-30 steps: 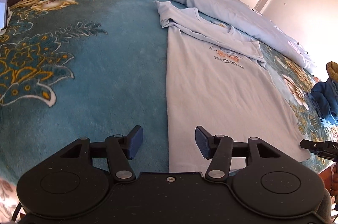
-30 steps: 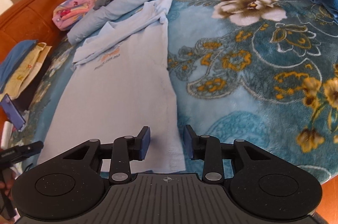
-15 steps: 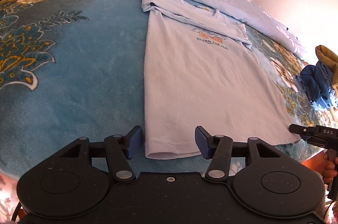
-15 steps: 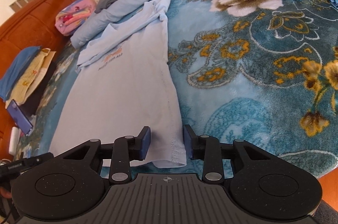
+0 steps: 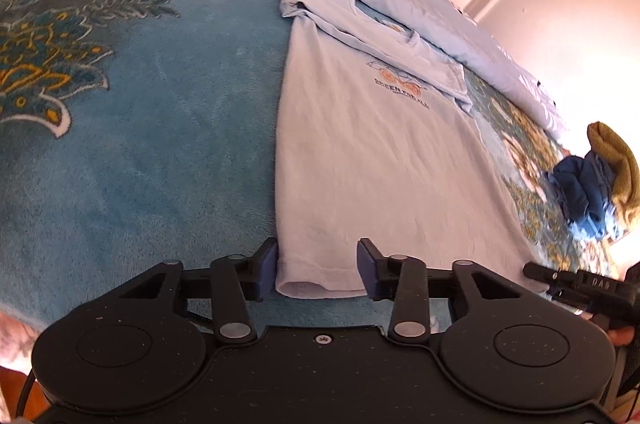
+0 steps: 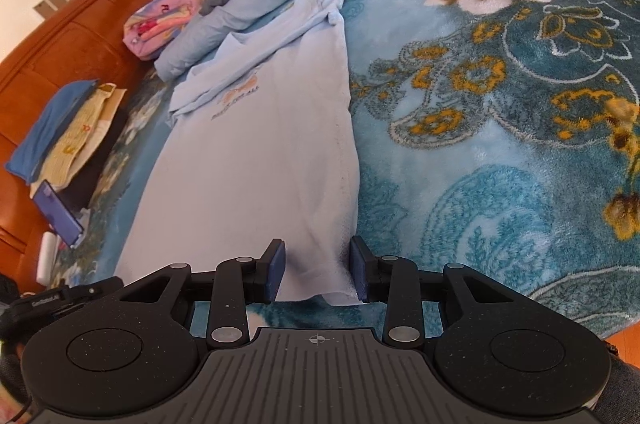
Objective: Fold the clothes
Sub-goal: 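Move both open grippers to the hem of the folded shirt, then grasp the hem with both grippers and start lifting it toward the collar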
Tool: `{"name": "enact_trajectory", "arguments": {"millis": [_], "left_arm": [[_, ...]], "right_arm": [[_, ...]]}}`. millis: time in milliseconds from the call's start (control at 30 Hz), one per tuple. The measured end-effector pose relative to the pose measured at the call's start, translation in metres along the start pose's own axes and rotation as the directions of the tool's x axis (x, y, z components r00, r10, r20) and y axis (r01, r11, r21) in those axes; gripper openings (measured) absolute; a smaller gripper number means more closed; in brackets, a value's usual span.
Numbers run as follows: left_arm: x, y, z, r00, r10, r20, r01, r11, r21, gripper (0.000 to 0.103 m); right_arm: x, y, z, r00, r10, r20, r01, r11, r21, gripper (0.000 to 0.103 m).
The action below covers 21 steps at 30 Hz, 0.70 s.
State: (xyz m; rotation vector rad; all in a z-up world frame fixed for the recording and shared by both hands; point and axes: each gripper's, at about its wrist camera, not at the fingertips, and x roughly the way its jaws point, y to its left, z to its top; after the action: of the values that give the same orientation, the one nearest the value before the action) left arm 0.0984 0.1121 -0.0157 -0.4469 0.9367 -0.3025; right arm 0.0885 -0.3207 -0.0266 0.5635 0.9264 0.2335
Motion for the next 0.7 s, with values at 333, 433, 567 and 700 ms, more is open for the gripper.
{"name": "enact_trajectory", "arguments": {"millis": [333,433,567,700], "left_arm": [[-0.002,0.007,-0.002,0.999,0.016,0.031,-0.014,0.998,-0.064,0.001],[-0.007,0.004,-0.002,0.998,0.011,0.062,-0.008,0.998,-0.055,0.000],[-0.017,0.003,0.007,0.993,-0.017,0.117,0.022,0.999,-0.045,0.000],[-0.024,0.001,0.020,0.984,-0.042,0.172,0.048,0.998,-0.032,0.000]], "right_arm": [[0.000,-0.001,-0.002,1.000,0.008,0.003,-0.008,0.999,0.043,0.014],[-0.004,0.002,-0.002,1.000,0.017,0.019,-0.017,0.999,0.035,0.011],[-0.010,0.001,0.003,0.999,0.030,0.045,-0.033,0.998,0.061,0.011],[-0.013,0.000,0.017,0.996,0.045,0.079,-0.051,0.996,0.072,0.009]]}}
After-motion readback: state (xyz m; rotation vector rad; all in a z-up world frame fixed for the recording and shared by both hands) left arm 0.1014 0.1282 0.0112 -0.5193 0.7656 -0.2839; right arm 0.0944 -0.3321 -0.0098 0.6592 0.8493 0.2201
